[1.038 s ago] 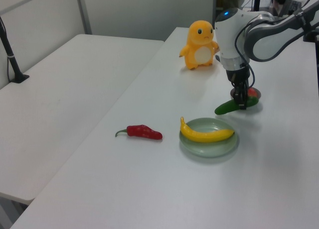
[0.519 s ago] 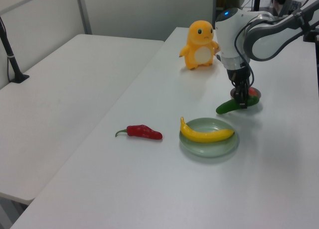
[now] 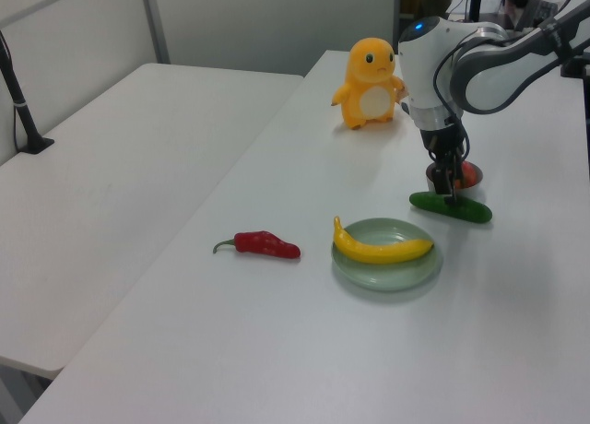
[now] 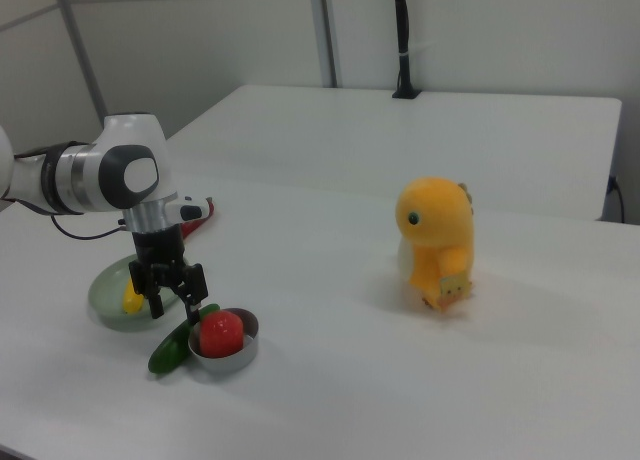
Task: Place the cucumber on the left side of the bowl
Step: 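Lower the cucumber onto the table next to the bowl, then open the gripper and raise it away from the cucumber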
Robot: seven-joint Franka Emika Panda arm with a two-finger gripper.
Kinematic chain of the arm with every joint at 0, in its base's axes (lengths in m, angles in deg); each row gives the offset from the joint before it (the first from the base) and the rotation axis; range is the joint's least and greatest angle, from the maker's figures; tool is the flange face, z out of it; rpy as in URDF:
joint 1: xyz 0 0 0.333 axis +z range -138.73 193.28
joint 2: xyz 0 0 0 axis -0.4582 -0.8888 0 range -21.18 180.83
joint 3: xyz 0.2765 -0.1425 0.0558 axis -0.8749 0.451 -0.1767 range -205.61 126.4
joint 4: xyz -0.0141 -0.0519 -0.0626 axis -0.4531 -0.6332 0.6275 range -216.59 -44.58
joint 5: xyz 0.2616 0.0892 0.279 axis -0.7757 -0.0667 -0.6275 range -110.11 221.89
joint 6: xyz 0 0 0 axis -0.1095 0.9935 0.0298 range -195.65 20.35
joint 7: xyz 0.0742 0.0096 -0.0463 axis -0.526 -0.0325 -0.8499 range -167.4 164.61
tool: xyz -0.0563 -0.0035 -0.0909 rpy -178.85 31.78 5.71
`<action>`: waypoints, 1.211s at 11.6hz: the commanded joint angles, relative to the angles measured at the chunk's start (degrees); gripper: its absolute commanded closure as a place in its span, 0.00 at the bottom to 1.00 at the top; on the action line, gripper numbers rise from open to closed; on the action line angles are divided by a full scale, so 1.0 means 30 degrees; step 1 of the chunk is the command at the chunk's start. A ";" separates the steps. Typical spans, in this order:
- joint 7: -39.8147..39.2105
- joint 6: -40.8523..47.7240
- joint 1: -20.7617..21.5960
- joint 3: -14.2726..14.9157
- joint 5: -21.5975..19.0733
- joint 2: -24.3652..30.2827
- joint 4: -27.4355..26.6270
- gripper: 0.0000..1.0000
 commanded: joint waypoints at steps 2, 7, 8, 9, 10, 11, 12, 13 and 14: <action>0.0414 0.0236 0.0239 0.0131 -0.0177 0.0503 0.0826 0.00; 0.0444 -0.0235 0.0123 0.0249 -0.0266 0.1001 0.4050 0.00; 0.0444 -0.0351 0.0065 0.0307 -0.0294 0.1292 0.4342 0.00; 0.0444 -0.0323 -0.0110 0.0713 -0.0410 0.1643 0.4403 0.00; 0.0444 -0.0352 -0.0112 0.0862 -0.0817 0.1966 0.4432 0.00; 0.0444 -0.0381 -0.0141 0.0980 -0.1343 0.2143 0.4636 0.00; 0.0444 -0.0411 -0.0112 0.1416 -0.1813 0.2290 0.4754 0.00; 0.0444 -0.0382 -0.0083 0.1827 -0.2571 0.2523 0.4987 0.00; 0.0444 -0.0382 -0.0140 0.1831 -0.2753 0.2816 0.4960 0.00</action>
